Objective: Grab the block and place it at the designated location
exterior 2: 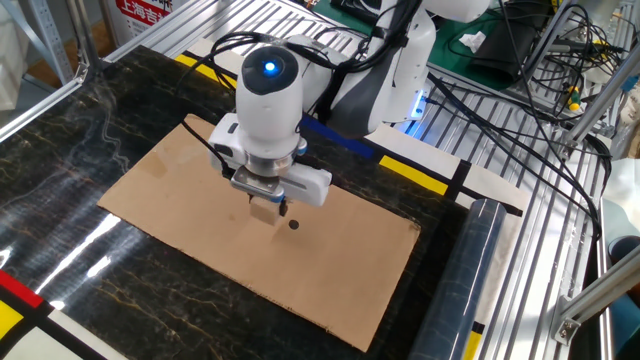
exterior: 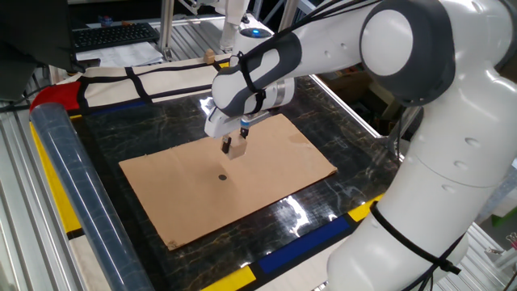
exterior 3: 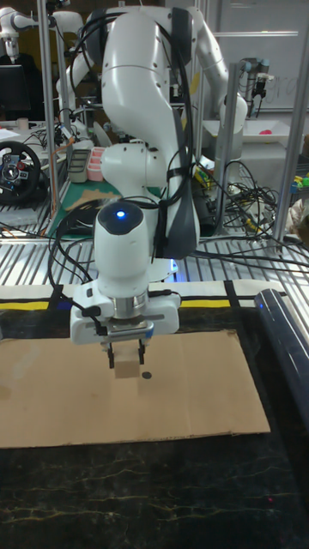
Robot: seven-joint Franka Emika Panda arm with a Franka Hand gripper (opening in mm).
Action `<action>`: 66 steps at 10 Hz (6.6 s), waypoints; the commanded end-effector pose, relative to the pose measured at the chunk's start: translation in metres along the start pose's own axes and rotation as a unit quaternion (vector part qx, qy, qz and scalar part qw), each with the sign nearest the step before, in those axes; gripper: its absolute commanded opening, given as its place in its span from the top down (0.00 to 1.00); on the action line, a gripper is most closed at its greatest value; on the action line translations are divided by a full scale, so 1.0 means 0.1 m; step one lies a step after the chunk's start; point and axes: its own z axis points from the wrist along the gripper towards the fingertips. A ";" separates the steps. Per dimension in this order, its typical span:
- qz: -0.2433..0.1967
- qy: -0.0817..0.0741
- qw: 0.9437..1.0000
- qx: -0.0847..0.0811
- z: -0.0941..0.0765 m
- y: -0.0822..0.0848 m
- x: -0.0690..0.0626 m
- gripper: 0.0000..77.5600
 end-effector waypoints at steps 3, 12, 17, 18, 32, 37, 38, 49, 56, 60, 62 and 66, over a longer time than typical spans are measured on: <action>0.005 -0.013 1.000 0.001 0.13 0.18 0.57 0.99; 0.020 -0.004 1.000 -0.001 0.25 0.37 0.06 0.99; 0.030 0.021 0.999 -0.005 0.31 0.37 0.09 0.99; 0.032 0.021 0.999 -0.006 0.32 0.37 0.13 0.99; 0.034 0.018 0.999 -0.002 0.46 0.45 0.18 0.99; 0.037 0.019 0.999 -0.001 0.45 0.47 0.19 0.99; 0.037 0.019 0.999 -0.001 0.45 0.47 0.19 0.99; 0.047 0.019 0.999 -0.002 0.47 0.47 0.18 0.99; 0.047 0.019 0.999 -0.002 0.47 0.47 0.18 0.00; 0.050 0.010 0.999 -0.003 0.45 0.47 0.18 0.00; 0.057 0.008 0.998 -0.005 0.28 0.48 0.17 0.00; 0.083 -0.020 0.996 -0.008 -0.23 0.46 0.30 0.00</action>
